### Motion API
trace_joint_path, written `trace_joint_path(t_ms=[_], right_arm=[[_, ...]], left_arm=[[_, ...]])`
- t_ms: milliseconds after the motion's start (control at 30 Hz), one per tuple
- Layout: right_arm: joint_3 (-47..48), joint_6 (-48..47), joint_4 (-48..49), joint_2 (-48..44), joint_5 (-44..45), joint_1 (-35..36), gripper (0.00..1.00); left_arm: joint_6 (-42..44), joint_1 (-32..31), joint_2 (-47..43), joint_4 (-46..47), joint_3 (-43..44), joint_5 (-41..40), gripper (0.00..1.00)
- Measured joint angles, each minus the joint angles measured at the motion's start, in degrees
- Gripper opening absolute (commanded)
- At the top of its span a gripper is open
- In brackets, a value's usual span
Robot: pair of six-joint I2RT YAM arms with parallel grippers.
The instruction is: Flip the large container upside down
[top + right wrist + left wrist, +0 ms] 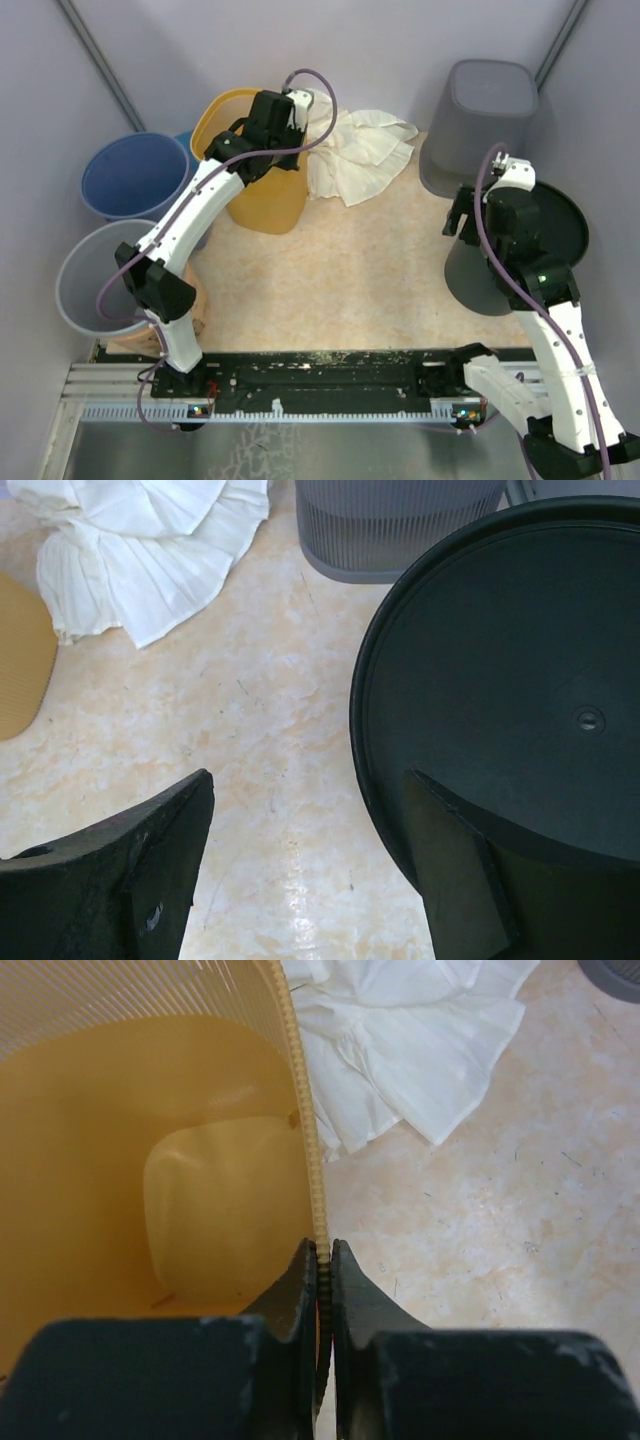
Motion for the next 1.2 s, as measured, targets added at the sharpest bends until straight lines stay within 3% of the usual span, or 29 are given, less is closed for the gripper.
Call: trace_joint_path(t_ms=[233, 400, 567, 733, 833, 1033, 1200], right_arm=[[1.1, 0.5, 0.0, -1.7, 0.4, 0.0, 0.76], [2.3, 0.9, 1.5, -2.5, 0.0, 0.0, 0.75], [2.7, 0.9, 3.7, -2.2, -8.5, 0.0, 0.75], [2.4, 1.6, 6.3, 1.4, -19.7, 0.0, 0.75], [2.1, 2.1, 6.4, 3.3, -20.4, 0.0, 0.75], [2.1, 1.9, 5.7, 11.3, -14.3, 0.0, 0.75], [10.0, -0.4, 5.1, 22.8, -8.3, 0.0, 0.76]], left_arm=[[-2.8, -1.4, -1.2, -7.1, 5.7, 6.5, 0.0], [-7.9, -3.5, -7.4, -8.2, 6.5, 16.2, 0.0], [-12.1, -4.6, -15.5, -4.5, 3.0, 24.3, 0.0], [-12.9, -4.5, -17.1, -4.0, 2.4, 23.5, 0.0], [-12.7, -4.3, -16.8, -4.0, 1.0, 21.1, 0.0], [-12.8, -3.8, -16.7, -4.5, -2.6, 18.1, 0.0], [-13.0, -3.8, -16.8, -3.9, -4.6, 17.9, 0.0]])
